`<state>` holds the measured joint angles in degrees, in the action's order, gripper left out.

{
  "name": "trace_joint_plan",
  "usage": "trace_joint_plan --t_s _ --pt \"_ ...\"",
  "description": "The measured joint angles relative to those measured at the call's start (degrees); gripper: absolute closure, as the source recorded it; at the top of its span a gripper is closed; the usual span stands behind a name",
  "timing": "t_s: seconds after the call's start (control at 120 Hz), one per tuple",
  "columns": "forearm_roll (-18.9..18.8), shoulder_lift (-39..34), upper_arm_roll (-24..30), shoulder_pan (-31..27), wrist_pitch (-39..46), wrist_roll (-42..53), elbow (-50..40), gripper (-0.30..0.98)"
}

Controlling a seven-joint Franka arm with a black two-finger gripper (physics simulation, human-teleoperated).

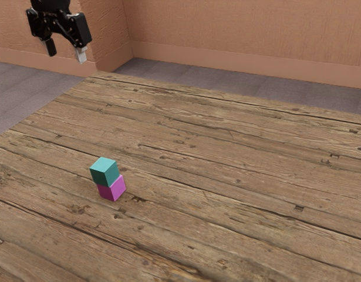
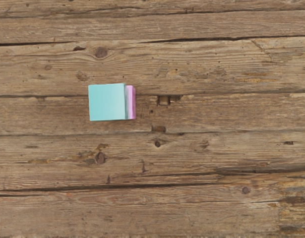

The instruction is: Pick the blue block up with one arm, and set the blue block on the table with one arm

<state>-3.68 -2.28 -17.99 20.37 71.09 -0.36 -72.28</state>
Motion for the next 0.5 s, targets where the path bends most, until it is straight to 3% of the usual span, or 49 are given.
trace_joint_plan --t_s 0.15,0.342,0.5 --pt "-0.9 3.14 0.02 -0.92 0.11 -0.07 -0.33 0.0" --pt "-1.21 5.44 -1.03 -1.4 6.98 -0.12 -12.48 0.0" --pt "-1.03 4.57 -5.38 -1.0 13.37 -0.08 -19.95 0.0"
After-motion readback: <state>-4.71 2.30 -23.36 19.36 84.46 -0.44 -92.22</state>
